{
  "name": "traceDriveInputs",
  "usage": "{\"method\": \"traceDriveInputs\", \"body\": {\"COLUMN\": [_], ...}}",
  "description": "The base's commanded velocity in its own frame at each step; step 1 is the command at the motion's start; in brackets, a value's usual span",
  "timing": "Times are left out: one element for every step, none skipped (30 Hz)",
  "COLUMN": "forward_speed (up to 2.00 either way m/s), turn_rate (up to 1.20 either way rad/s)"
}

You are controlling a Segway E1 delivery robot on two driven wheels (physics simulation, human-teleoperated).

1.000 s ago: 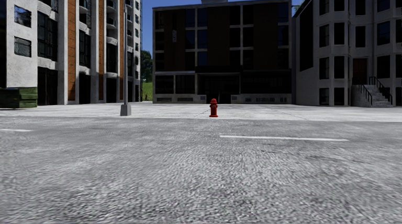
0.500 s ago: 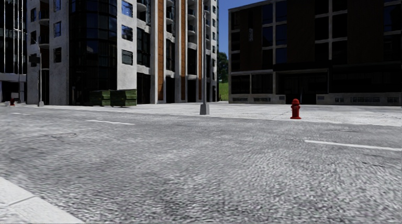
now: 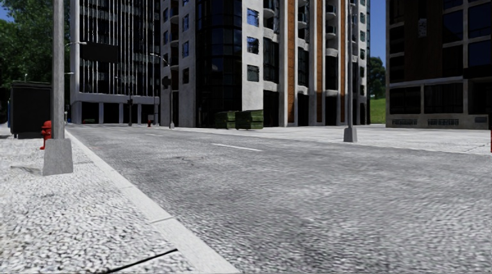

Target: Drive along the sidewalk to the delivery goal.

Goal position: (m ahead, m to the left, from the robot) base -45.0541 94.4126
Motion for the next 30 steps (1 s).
{"method": "traceDriveInputs", "body": {"forward_speed": [0.0, 0.0, 0.0, 0.0, 0.0, 0.0, 0.0, 0.0, 0.0, 0.0, 0.0, 0.0, 0.0, 0.0, 0.0, 0.0, 0.0, 0.0, 0.0, 0.0, 0.0, 0.0, 0.0, 0.0, 0.0, 0.0, 0.0, 0.0, 0.0, 0.0], "turn_rate": [0.86, 0.86, 0.86, 0.86, 0.86, 0.86, 0.86, 0.86, 0.86, 0.86, 0.86, 0.86, 0.86, 0.86, 0.86, 0.86, 0.86, 0.86, 0.86, 0.86, 0.86, 0.86, 0.86, 0.86, 0.86, 0.86, 0.86, 0.86, 0.86, 0.86]}}
